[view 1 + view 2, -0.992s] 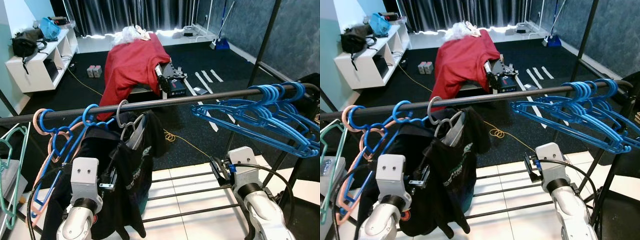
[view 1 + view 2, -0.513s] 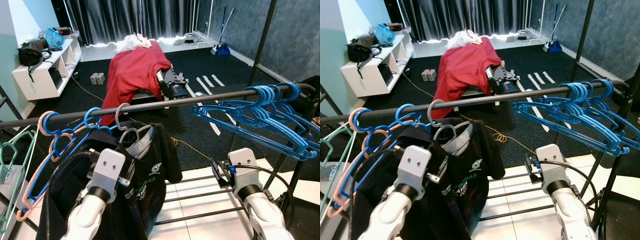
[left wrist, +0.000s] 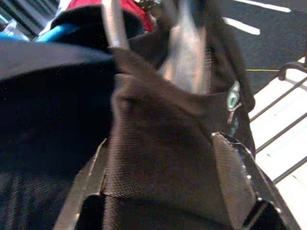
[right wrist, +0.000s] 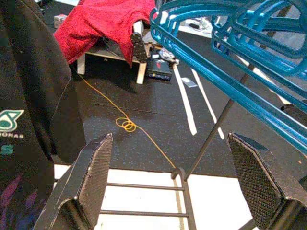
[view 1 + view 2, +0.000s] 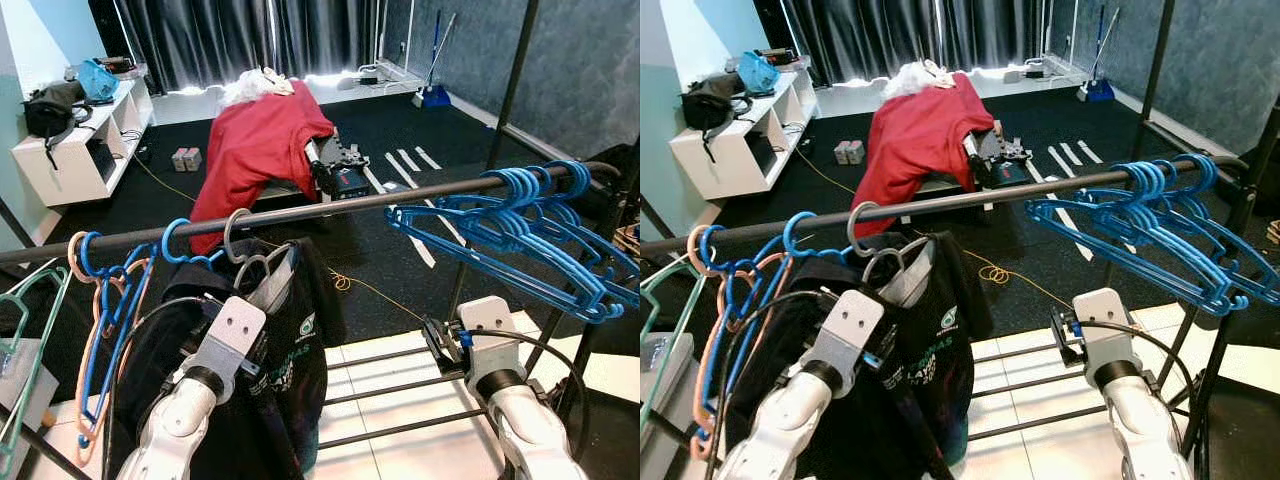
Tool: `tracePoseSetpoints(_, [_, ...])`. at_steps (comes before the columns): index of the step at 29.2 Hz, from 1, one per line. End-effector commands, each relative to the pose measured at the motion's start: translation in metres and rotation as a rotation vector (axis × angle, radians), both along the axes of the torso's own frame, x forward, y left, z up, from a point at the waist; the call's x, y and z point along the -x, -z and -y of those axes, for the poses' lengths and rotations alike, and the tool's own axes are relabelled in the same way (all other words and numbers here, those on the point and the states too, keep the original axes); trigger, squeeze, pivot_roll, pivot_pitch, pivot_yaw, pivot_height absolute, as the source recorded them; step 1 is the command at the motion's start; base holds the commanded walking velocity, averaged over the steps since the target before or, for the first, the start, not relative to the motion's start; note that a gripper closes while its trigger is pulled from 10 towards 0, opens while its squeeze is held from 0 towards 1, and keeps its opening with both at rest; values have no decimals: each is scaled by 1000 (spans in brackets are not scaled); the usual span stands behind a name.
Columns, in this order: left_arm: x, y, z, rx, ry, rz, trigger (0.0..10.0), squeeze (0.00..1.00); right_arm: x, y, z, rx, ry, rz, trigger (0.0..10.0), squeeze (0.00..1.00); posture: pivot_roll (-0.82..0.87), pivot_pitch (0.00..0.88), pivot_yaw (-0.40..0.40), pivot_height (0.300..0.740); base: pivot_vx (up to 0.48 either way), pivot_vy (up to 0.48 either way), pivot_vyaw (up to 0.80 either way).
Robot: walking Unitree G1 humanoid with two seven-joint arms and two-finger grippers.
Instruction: Hang hanger
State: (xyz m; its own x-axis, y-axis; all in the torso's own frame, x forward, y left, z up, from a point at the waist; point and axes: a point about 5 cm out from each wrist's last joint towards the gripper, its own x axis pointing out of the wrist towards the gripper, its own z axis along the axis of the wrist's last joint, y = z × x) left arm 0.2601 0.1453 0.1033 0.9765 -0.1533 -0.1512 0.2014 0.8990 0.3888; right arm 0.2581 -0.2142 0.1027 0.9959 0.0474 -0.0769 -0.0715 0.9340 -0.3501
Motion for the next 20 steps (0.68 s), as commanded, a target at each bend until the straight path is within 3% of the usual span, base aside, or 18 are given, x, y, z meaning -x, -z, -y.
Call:
tracePoseSetpoints(1, [0,7,-4,3,-18,-43,0,0,0,-1,-4,-1,-10,4,10000,0,-130,0,68,740,0,0,0])
tracePoseSetpoints(11, [-2,8,-4,14,-27,-73,0,0,0,1,-5,-1,-8,-1,10000,0,-133,0,65,740,0,0,0])
tracePoseSetpoints(13, [-2,6,-5,51,-37,-73,0,0,0,2,-4,-1,-8,-1,10000,0,-134,0,65,740,0,0,0])
tracePoseSetpoints(15, [-4,-6,-9,230,-85,-39,0,0,-1,2,-4,-2,-8,-3,10000,0,-136,0,65,740,0,0,0])
tracePoseSetpoints(16, [-4,-6,-9,230,-85,-39,0,0,-1,2,-4,-2,-8,-3,10000,0,-136,0,65,740,0,0,0])
tracePoseSetpoints(18, [5,-21,-14,275,-101,53,0,0,-1,2,-4,-4,-9,-6,10000,0,-131,0,62,740,0,0,0])
tracePoseSetpoints(20, [5,-21,-14,275,-101,53,0,0,-1,2,-4,-4,-9,-6,10000,0,-131,0,62,740,0,0,0])
